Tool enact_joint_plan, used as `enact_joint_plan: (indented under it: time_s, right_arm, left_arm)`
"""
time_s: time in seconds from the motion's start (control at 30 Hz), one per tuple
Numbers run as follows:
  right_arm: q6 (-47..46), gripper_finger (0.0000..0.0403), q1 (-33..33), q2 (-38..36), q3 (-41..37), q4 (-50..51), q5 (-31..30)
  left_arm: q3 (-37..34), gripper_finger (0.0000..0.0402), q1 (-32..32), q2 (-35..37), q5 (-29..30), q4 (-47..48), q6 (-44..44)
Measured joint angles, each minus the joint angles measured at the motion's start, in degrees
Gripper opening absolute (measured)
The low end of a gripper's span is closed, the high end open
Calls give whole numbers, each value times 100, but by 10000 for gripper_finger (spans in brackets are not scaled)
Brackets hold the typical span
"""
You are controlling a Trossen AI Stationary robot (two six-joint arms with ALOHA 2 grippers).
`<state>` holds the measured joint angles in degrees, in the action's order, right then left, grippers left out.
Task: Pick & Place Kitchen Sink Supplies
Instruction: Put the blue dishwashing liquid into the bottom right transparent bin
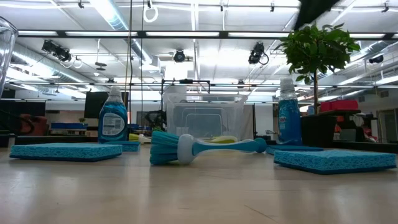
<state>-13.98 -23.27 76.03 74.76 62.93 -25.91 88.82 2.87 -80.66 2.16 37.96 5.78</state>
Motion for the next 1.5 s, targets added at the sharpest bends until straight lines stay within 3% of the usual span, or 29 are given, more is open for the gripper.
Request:
enact_joint_plan:
  time_s: [0.17,0.37,0.93,1.13,1.33,1.5]
  right_arm:
    - [404,233,169,0,-2,-1120,-752]
    - [396,233,282,0,-2,-1777,-791]
    - [-1056,233,1121,55,-70,-1473,-755]
    - [-1287,233,1555,49,-68,-1290,-691]
    - [-1373,233,2198,49,-68,-1034,-539]
    - [-1452,233,2836,48,-68,-674,206]
  left_arm:
    - [-209,185,0,66,-138,-28,-9]
    - [-969,171,-24,394,-114,-240,144]
    - [-3120,170,-46,2044,525,-1157,568]
    - [-3341,170,-109,2537,1090,-1181,419]
    - [-3344,170,-468,2777,1116,-1290,58]
    - [-3338,170,-744,2791,1094,-1364,-24]
